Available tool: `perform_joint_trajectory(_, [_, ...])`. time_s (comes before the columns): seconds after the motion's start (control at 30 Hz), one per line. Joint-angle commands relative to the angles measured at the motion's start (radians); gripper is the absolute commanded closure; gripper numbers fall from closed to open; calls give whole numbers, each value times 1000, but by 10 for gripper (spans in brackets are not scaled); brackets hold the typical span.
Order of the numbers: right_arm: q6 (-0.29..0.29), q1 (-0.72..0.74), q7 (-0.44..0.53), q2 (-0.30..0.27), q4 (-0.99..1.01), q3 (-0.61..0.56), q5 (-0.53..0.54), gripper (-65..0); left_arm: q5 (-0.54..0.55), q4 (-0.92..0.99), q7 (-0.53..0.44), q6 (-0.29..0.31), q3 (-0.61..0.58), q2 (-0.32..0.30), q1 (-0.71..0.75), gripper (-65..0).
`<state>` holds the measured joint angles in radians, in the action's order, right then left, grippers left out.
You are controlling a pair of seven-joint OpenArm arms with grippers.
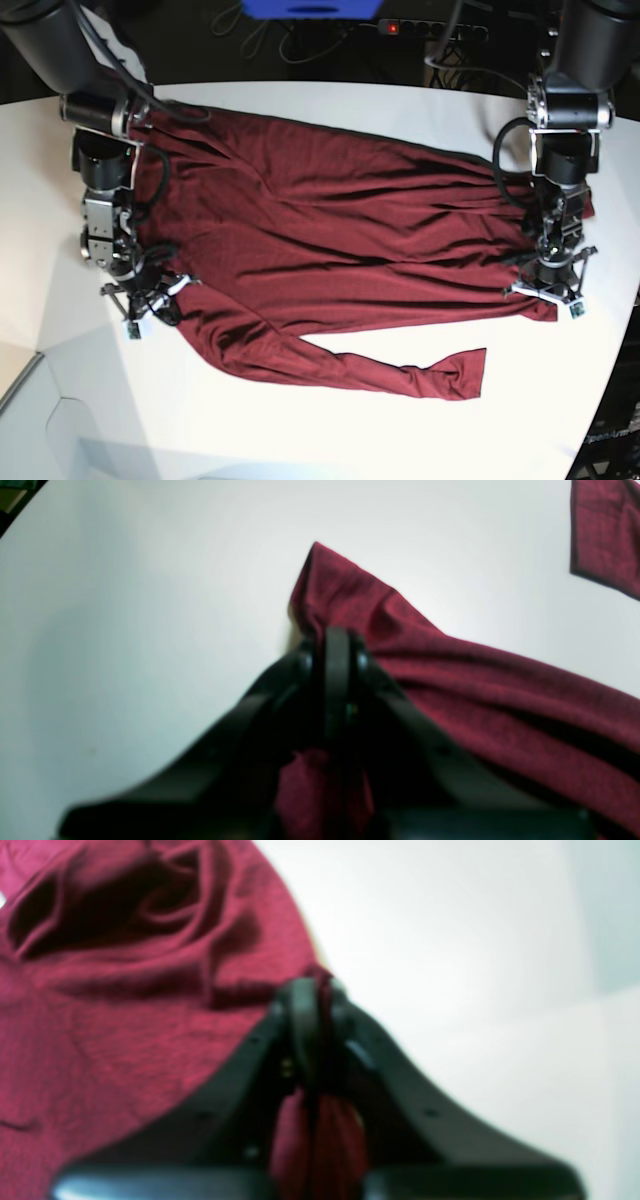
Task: Layout the t-shirt on the table in an organized manner, then fold the t-shirt properly
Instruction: 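Lift the hem with both grippers and fold it onto the collar end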
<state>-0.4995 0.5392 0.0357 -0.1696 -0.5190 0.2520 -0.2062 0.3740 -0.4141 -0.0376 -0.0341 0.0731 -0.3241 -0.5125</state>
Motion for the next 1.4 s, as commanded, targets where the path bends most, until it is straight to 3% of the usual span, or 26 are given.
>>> perform_joint_trajectory(0.0, [-18, 8, -43, 0, 0, -4, -17, 0, 0, -2, 48, -5, 0, -5, -8, 0])
perform_joint_trajectory(0.2, [-31, -14, -43, -8, -111, 45, 15, 0, 9, -39, 48, -3, 8, -8, -8, 0])
perform_joint_trajectory(0.33, [-149, -89, -50, -3, -313, 77, 41, 0, 9, -185, 52, -3, 9, -13, 41, 0])
perform_joint_trajectory(0.4, [-173, -130, -50, -2, -386, 77, 41, 0, 9, -254, 54, -3, 9, -13, 61, 0])
perform_joint_trajectory(0.77, [-179, -304, -50, 26, -718, 79, 73, 0, 10, -443, 60, -7, 61, -14, 134, 0])
perform_joint_trajectory(0.87, [-179, -351, -52, 15, -794, 79, 169, 0, 10, -493, 133, -3, 129, -13, 150, 0])
perform_joint_trajectory(1.0, [-179, -410, -52, -6, -867, 79, 198, 0, 10, -586, 209, -3, 196, -8, 183, 0])
perform_joint_trajectory(1.23, [-179, -486, -52, 0, -955, 140, 205, 0, 10, -724, 267, -3, 248, -10, 254, 0])
perform_joint_trajectory(1.37, [-179, -538, -50, -15, -975, 151, 297, 0, 10, -787, 298, -3, 290, -5, 303, 0])
